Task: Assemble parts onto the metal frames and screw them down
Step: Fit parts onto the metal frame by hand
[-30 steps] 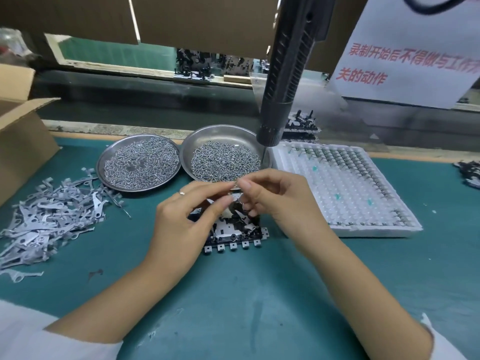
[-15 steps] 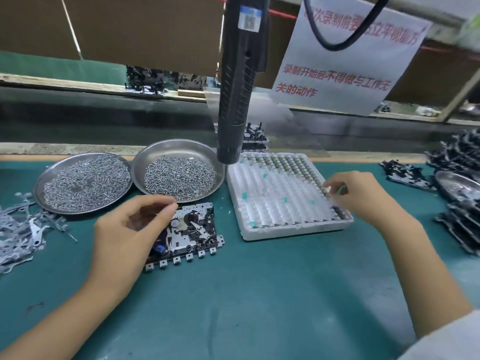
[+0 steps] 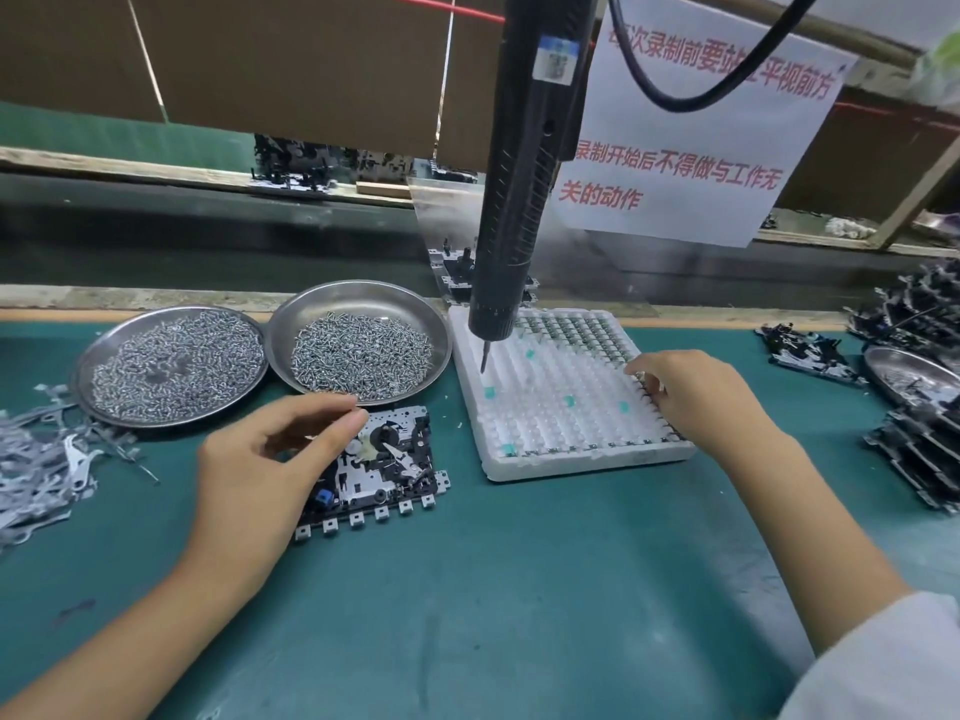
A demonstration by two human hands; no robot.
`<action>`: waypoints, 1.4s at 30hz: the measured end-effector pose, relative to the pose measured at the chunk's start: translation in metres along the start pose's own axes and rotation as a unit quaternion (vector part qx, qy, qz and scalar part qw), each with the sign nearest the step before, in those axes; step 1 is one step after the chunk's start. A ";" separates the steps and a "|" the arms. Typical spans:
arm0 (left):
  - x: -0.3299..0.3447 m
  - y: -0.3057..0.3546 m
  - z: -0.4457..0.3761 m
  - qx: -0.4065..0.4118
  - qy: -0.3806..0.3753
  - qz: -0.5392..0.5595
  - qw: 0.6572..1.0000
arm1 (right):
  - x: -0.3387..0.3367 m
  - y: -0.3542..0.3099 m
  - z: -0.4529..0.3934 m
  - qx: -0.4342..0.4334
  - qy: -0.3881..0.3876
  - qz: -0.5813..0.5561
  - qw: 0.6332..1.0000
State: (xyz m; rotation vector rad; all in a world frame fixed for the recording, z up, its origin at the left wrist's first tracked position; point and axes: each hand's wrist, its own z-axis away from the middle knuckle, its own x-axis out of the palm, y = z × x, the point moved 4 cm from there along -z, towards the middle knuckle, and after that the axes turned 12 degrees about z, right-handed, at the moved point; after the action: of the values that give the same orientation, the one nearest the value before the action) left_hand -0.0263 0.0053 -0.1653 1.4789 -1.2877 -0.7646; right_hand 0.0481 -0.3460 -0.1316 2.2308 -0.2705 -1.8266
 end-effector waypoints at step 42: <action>0.009 -0.002 0.001 0.018 -0.113 0.012 0.993 | -0.046 -0.189 0.046 -0.056 -0.077 -0.746 0.660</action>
State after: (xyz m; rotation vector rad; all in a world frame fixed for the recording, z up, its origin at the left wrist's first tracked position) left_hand -0.0249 -0.0035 -0.1665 1.4344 -1.4918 -0.9175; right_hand -0.0081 -0.1554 -0.1541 2.1340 2.2010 -2.3415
